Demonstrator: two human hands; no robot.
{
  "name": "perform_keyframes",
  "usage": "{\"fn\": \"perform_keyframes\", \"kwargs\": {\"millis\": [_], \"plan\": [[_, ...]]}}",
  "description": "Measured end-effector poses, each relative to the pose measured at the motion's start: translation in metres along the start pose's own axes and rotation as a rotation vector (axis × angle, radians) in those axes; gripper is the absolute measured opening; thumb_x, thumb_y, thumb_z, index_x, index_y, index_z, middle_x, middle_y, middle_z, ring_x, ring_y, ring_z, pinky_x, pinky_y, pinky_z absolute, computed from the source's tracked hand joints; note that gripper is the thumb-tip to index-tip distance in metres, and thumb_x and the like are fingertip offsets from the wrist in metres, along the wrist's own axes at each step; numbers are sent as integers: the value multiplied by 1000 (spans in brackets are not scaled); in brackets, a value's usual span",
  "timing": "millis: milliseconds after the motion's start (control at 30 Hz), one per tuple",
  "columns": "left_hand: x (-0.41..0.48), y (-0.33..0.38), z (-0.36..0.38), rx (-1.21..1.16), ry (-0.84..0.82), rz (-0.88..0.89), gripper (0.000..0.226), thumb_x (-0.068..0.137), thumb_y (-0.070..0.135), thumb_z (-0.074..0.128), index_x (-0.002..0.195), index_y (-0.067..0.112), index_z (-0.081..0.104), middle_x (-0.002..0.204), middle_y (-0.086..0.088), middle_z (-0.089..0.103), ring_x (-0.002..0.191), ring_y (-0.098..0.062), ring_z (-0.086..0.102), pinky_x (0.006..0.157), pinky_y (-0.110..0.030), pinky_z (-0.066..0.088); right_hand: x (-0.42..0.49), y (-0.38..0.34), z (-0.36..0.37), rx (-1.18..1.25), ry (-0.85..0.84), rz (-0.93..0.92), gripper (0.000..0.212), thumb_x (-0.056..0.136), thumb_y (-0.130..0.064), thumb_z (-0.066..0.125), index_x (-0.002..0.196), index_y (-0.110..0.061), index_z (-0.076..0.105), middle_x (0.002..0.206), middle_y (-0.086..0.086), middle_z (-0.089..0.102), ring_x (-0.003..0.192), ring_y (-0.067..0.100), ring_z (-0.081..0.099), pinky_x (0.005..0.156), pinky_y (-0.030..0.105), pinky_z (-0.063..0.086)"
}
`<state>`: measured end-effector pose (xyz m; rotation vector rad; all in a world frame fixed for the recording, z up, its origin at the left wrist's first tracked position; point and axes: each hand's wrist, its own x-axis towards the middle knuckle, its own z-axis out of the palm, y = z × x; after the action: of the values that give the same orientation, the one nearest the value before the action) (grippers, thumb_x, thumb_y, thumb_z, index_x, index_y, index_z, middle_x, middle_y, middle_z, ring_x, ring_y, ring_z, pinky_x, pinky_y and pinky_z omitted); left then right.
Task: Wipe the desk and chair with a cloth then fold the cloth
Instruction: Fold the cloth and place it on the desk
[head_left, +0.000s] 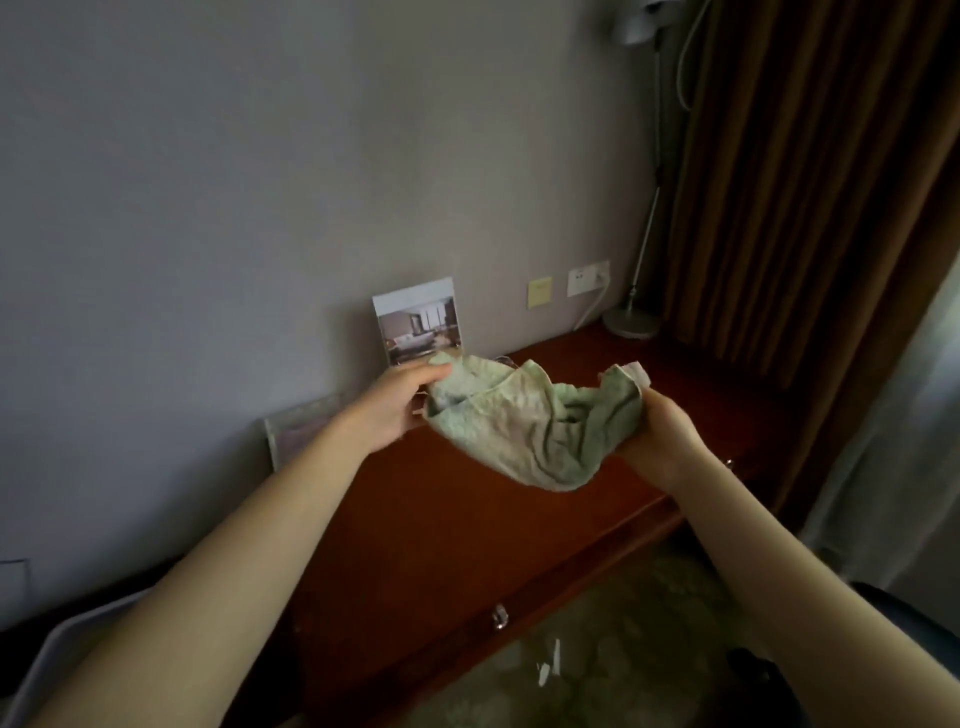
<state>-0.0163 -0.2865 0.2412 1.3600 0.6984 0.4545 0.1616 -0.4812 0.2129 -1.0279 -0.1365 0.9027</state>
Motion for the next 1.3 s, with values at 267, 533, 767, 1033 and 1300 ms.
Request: {"fn": "perform_keyframes", "kwargs": {"millis": [267,533,767,1033,1300], "plan": [[18,45,-69,-26,131,322,13,93,6,51,86,8,61,77,-3,71,72,-16,68,71,-28,55,63,-31,64,-450,-248,-189,27,97,-25,47,95,-23,74,121,17,59,109,33,57,96,48,46],[28,32,-98,266,398,403,19,92,24,58,77,12,55,77,-7,56,76,-20,55,73,-35,44,108,-24,98,-679,-345,-304,31,94,8,34,94,-12,58,88,12,52,76,23,54,68,32,47],[34,3,-82,351,531,305,15,94,13,55,80,18,58,79,-1,62,71,-12,58,68,-27,46,160,6,91,-899,-506,-85,27,86,-10,65,103,-11,44,100,7,54,91,22,57,74,34,50],[23,-29,-66,265,656,150,18,95,10,52,79,18,55,73,0,59,63,-12,55,59,-25,43,196,10,65,-1113,-671,-146,54,79,12,60,119,-21,48,113,14,53,97,27,59,76,34,54],[-1,-75,-67,51,679,2,12,94,9,50,87,13,59,73,4,65,67,-11,64,57,-26,53,212,12,35,-665,-785,242,47,80,17,50,108,-18,62,91,4,69,83,20,67,61,27,57]]}}
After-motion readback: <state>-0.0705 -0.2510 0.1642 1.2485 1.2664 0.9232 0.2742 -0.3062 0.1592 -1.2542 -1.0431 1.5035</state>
